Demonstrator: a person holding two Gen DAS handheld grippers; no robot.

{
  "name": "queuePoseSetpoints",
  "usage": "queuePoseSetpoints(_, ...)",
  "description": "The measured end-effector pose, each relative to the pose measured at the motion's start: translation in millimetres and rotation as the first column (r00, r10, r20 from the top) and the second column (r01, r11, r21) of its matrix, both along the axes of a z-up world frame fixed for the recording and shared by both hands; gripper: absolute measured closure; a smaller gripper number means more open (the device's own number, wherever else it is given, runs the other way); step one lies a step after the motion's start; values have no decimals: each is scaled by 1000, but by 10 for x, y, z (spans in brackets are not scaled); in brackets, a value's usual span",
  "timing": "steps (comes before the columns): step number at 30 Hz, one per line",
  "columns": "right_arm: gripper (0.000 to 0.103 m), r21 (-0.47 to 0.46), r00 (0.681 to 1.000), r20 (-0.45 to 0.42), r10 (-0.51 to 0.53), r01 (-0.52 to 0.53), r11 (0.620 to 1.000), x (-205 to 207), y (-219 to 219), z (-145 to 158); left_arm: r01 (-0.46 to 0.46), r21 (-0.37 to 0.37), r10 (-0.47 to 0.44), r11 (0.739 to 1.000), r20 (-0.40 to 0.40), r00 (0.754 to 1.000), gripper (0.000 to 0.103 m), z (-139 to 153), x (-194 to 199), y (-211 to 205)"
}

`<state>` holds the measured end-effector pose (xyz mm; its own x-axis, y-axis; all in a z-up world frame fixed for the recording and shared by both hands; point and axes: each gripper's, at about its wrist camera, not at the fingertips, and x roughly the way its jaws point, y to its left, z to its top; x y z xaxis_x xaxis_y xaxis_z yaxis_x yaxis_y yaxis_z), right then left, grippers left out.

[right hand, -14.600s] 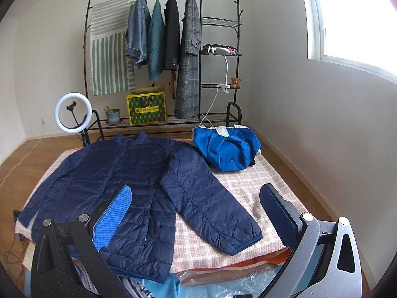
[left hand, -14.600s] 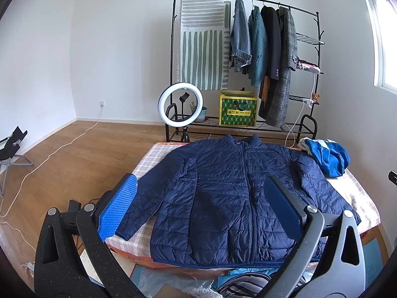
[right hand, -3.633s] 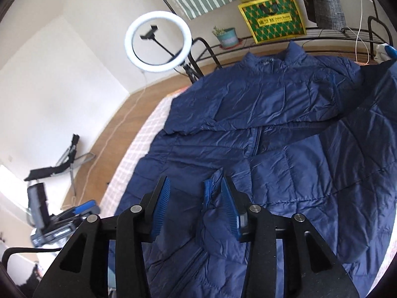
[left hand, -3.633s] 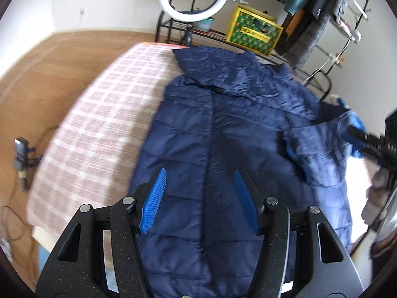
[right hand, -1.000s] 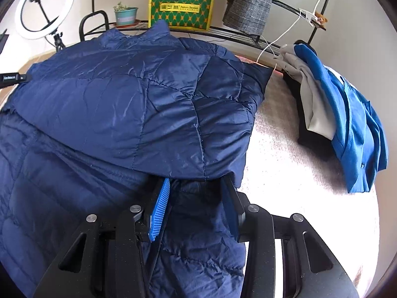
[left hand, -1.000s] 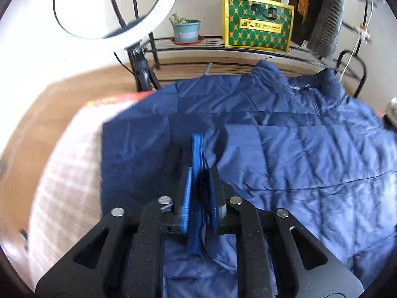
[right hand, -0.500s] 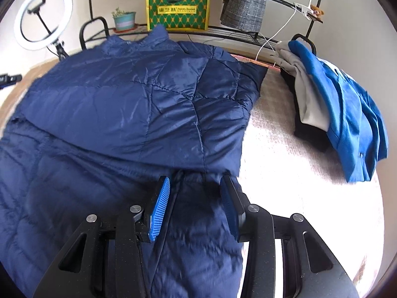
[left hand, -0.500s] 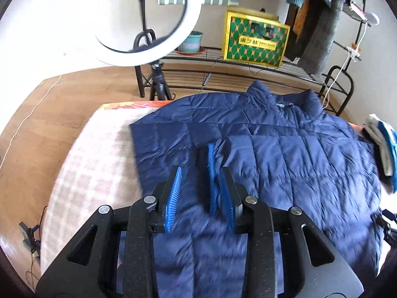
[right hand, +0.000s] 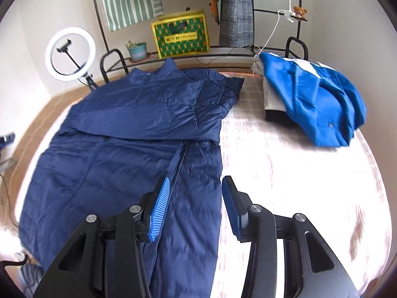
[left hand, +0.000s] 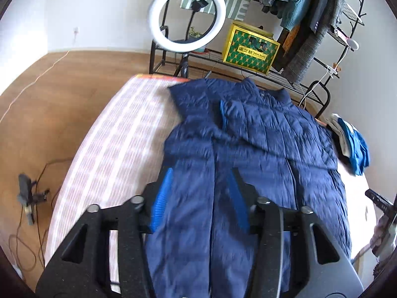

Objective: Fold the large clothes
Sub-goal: 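Open the left tool and release the folded side, then grasp the jacket hem with the left tool while the right tool grasps the hem too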

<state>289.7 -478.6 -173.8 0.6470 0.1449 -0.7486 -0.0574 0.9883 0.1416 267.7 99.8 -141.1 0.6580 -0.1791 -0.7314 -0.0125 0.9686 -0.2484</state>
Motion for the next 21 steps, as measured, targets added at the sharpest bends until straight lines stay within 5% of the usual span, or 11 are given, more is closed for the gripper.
queuePoseSetpoints(10, 44, 149, 996, 42, -75, 68, 987, -876, -406, 68, -33, -103, 18, 994, -148, 989, 38, -484, -1110, 428)
queuePoseSetpoints(21, 38, 313, 984, -172, -38, 91, 945, -1630, -525, -603, -148, -294, 62, 944, -284, 957, 38, -1103, -1699, 800)
